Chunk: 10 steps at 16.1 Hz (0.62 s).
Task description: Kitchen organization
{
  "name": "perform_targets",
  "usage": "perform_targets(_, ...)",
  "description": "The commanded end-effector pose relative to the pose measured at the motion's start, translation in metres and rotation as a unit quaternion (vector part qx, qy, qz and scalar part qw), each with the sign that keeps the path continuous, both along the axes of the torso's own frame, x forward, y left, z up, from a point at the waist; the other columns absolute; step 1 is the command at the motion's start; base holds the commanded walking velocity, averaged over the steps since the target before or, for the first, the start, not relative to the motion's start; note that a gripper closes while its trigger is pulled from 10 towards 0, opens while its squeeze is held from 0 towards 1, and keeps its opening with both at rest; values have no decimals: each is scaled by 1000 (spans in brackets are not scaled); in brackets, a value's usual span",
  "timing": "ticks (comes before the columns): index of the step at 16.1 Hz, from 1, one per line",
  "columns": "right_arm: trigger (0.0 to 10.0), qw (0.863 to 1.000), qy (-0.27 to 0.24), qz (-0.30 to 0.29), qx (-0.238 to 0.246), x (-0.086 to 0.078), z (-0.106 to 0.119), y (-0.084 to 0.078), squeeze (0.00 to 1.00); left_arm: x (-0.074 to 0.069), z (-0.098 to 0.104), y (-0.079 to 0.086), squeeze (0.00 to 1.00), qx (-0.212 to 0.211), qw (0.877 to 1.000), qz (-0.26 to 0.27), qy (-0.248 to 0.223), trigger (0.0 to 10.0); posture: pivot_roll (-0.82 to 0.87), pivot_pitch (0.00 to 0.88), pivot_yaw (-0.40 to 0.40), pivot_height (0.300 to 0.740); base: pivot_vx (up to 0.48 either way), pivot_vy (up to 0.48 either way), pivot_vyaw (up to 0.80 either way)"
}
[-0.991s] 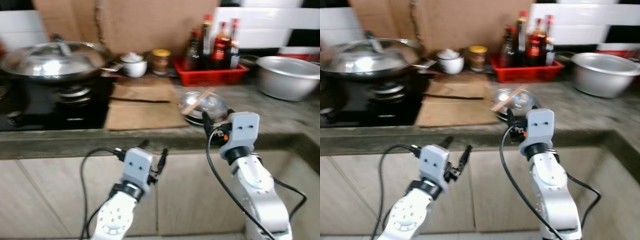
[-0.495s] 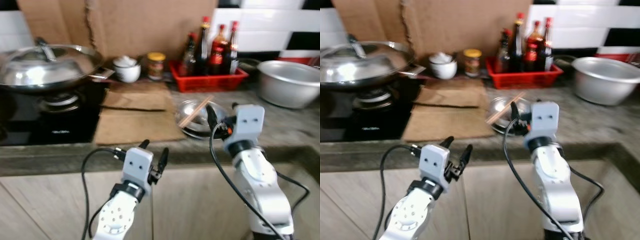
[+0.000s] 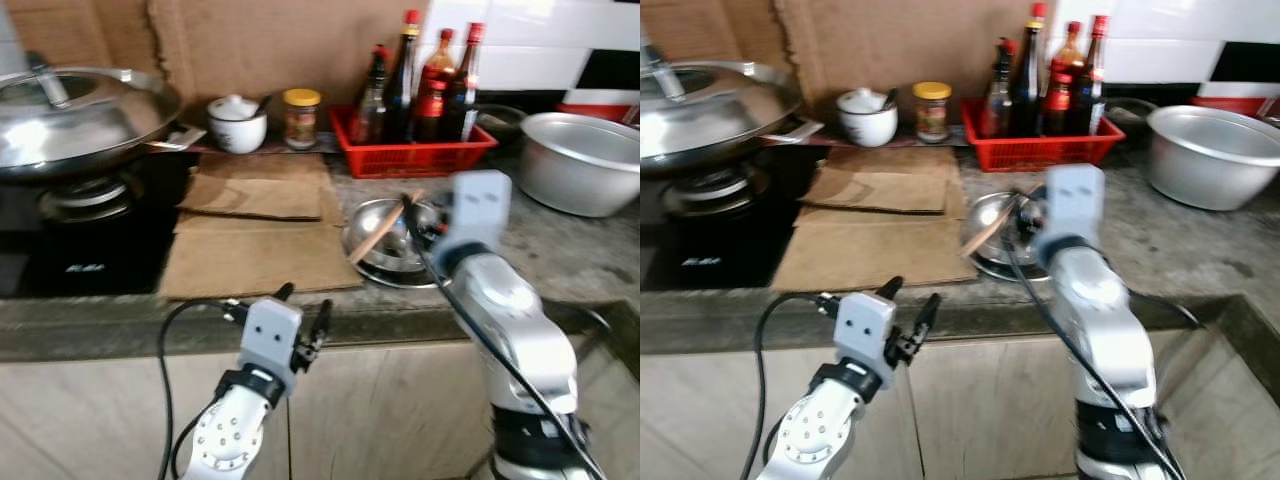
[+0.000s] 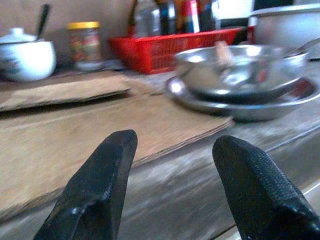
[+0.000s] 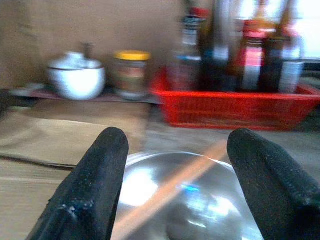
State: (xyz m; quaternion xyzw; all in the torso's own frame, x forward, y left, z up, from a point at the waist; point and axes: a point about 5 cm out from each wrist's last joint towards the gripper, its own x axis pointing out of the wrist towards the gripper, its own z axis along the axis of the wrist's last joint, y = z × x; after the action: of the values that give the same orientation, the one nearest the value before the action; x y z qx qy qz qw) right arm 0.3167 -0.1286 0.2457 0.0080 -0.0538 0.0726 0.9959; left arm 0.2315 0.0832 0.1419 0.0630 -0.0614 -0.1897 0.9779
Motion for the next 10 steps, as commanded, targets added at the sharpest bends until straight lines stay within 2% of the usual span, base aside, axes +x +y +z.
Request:
perform_targets(1, 10000, 1000, -3, 1, -1, 5, 9, 2, 365, -1, -2, -2, 0, -1, 1000, -6, 3, 10000, 87, 0, -72, 740, 0, 0, 0)
perform_targets(2, 10000, 1000, -1, 8, -1, 8, 14, 5, 1000, -2, -3, -2, 0, -1, 1000, -6, 5, 10000, 86, 0, -72, 740, 0, 0, 0)
perform_targets(4, 10000, 999, 34, 23, -23, 15, 20, 11, 1000, -3, -4, -2, 0, -1, 1000, -6, 9, 10000, 88, 0, -78, 740, 0, 0, 0)
perform_targets(5, 10000, 998, 46, 20, -33, 18, 22, 12, 682, -3, -5, -2, 0, -2, 1000, -6, 11, 10000, 86, 0, -79, 740, 0, 0, 0)
perform_targets(6, 10000, 996, 80, 13, -32, 25, 24, 12, 0, -3, -6, -3, 0, -3, 1000, -7, 13, 10000, 84, 0, -81, 740, 0, 0, 0)
perform_targets(8, 10000, 994, 106, 4, -18, 33, 30, 16, 0, -4, -6, -4, 0, -3, 1000, -8, 14, 10000, 87, 0, -85, 740, 0, 0, 0)
perform_targets(10, 10000, 984, 179, -21, -9, 37, 31, 17, 0, -4, -6, -4, 0, -3, 1000, -4, 14, 10000, 88, 0, -90, 740, 0, 0, 0)
